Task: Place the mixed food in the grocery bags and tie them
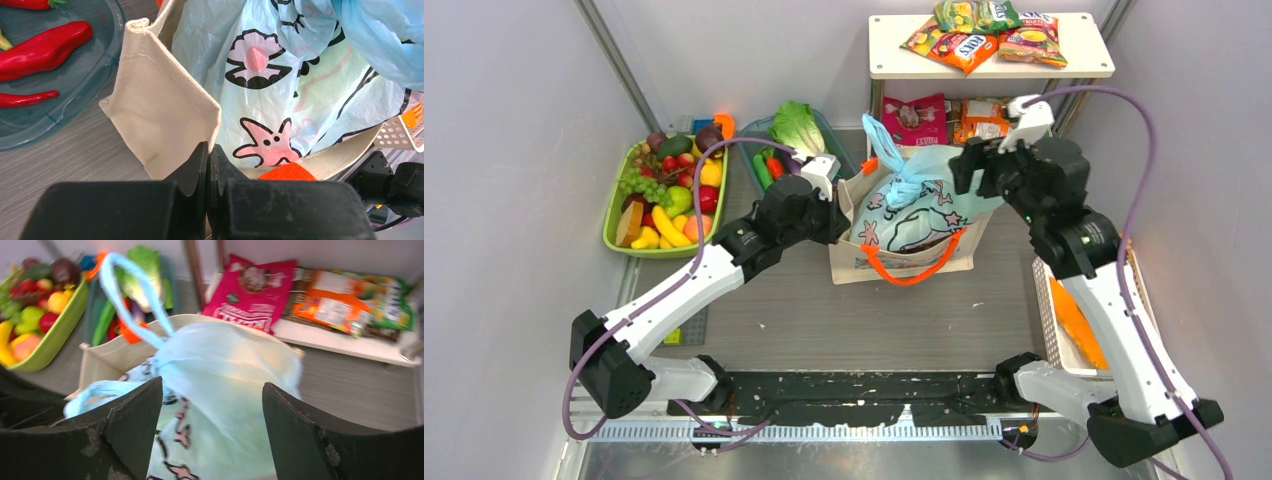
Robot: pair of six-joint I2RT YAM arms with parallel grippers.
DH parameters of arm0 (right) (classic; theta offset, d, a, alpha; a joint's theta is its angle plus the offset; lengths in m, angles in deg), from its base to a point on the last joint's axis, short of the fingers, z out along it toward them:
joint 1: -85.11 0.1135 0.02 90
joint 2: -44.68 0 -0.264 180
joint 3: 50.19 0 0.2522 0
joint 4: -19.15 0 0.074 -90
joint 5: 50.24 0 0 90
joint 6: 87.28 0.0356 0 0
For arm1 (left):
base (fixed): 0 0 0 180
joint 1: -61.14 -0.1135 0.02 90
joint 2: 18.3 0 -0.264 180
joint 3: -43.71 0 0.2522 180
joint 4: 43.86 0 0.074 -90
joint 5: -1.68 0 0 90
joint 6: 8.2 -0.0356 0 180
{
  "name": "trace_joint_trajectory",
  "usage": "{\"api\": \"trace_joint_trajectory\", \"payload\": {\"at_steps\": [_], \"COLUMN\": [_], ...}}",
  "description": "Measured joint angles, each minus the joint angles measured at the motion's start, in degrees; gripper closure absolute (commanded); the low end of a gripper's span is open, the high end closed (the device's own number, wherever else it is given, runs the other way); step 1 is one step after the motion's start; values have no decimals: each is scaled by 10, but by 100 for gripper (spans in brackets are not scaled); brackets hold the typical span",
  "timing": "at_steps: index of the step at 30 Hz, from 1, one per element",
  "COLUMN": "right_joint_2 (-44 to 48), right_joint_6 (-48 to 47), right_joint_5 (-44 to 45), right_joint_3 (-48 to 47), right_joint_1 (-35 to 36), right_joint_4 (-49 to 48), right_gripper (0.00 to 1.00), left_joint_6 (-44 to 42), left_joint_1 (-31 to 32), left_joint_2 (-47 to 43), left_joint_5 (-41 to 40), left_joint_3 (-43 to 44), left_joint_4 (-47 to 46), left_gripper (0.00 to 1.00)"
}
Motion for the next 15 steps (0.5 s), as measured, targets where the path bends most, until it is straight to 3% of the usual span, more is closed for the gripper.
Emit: {"api": "trace_joint_trajectory", "payload": {"at_steps": [3, 8, 15], "right_joint_2": [24, 5, -73], "right_joint_6": [11, 29, 73], "right_joint_5": [18, -24, -45], "right_joint_3": [3, 12, 144], "right_joint_1": [-37, -40, 50], "right_joint_4": [18, 47, -6], "right_gripper": [34, 64, 72], "left_joint_6": [0, -2, -3], "left_joint_1": [0, 0, -1], "left_joint_2": [0, 0, 0], "left_joint_5": [0, 0, 1], "left_joint_3": [0, 0, 0], "left_joint_4": [1, 2, 16], "left_gripper": [100, 100, 100]}}
